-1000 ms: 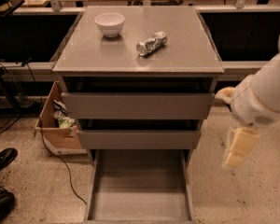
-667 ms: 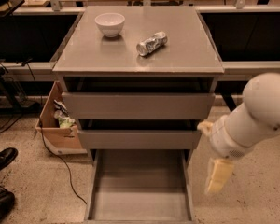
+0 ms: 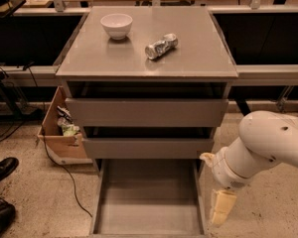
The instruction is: Close bottom drawer
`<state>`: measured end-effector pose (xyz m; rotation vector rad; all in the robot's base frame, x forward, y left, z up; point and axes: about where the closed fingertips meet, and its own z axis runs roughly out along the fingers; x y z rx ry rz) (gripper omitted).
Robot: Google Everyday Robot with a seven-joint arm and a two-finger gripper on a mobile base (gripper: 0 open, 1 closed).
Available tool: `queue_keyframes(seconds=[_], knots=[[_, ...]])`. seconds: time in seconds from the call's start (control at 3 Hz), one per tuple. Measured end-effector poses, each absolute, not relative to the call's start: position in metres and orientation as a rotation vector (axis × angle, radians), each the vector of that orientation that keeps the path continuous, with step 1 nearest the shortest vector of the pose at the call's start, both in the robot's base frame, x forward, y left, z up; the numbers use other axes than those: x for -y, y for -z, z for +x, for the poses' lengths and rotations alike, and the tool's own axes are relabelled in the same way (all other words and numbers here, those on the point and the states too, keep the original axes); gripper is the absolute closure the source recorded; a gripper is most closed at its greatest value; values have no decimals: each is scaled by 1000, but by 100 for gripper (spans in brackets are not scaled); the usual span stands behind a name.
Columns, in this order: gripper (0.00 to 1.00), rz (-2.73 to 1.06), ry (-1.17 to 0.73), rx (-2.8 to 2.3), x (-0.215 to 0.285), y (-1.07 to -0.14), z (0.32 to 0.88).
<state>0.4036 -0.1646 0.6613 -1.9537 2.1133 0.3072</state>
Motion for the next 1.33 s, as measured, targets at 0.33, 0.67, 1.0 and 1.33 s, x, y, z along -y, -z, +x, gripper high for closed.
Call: queue_keyframes(seconds=[0.33, 0.67, 1.0, 1.33], knots=[[0, -1930, -306, -2125, 169, -640, 397], [0, -1909, -316, -2144, 179, -583, 390], [0, -1885, -345, -2140, 188, -511, 394], [0, -1885, -393, -2117, 193, -445, 397]])
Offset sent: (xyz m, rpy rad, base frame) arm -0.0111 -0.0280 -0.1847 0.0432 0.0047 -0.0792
